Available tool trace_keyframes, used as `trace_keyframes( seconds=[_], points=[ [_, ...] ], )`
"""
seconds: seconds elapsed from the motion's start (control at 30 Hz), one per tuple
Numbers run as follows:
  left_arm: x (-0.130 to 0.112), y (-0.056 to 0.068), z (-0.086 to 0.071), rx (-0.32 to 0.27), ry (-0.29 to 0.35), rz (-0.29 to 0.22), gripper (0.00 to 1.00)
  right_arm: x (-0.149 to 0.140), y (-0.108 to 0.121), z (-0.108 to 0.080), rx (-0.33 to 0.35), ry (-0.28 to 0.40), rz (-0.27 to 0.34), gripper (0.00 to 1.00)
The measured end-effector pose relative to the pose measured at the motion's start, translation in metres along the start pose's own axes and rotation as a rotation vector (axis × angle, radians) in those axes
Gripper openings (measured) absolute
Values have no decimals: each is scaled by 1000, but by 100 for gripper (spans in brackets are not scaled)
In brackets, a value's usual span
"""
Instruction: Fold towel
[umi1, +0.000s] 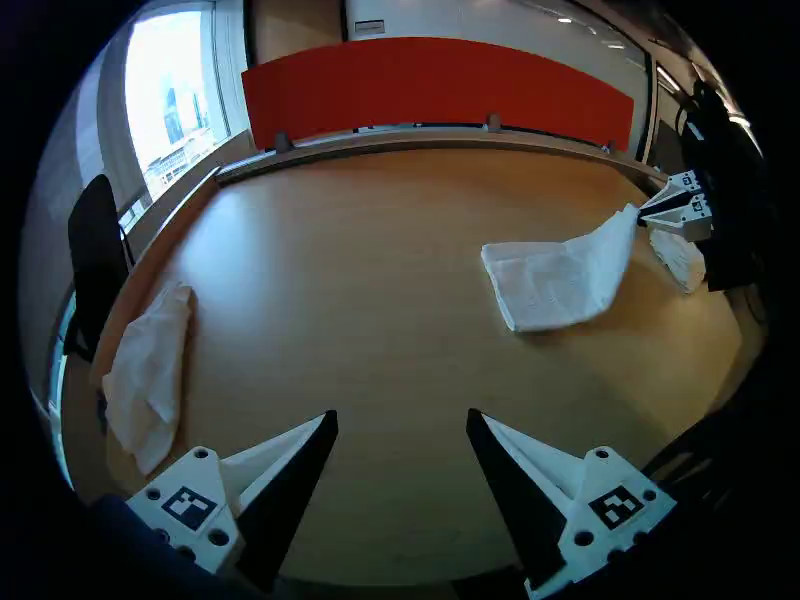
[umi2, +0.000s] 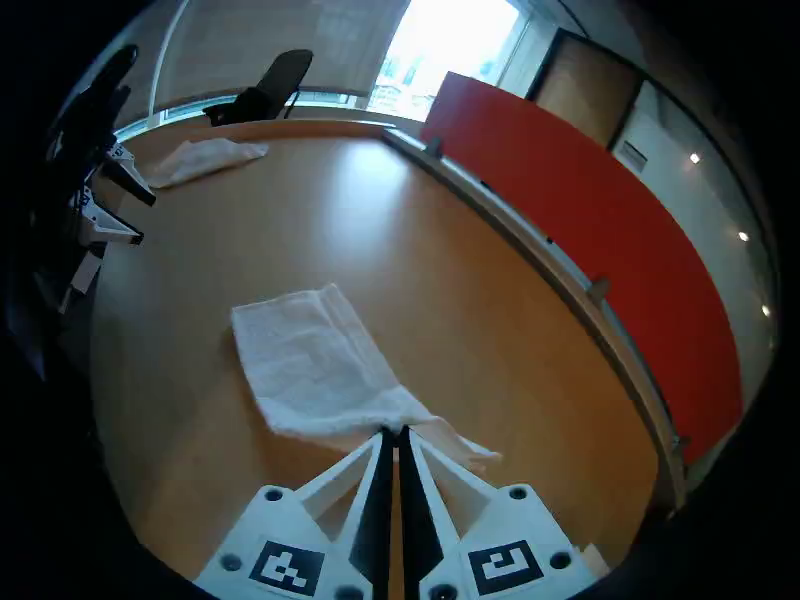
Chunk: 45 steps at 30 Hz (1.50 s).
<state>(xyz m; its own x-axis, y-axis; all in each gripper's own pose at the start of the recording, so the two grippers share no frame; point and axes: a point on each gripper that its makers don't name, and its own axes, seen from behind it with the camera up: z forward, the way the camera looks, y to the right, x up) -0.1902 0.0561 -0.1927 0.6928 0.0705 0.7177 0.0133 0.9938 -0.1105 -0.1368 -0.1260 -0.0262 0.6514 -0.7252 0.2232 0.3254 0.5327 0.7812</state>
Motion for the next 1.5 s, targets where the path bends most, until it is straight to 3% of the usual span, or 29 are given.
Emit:
trace_keyframes(
  seconds=[0.4,0.8,1.23,1.5],
  points=[
    [-1,-6,-4,12,1,-10,96,20,-10,16,22,9,-65,3],
    [-3,-14,-11,31,3,-31,96,42,-34,39,80,34,-102,3],
    [-8,-21,-20,53,3,-53,96,69,-81,71,173,62,-123,3],
    [-12,-29,-26,67,1,-65,96,71,-108,88,223,57,-126,3]
  ],
)
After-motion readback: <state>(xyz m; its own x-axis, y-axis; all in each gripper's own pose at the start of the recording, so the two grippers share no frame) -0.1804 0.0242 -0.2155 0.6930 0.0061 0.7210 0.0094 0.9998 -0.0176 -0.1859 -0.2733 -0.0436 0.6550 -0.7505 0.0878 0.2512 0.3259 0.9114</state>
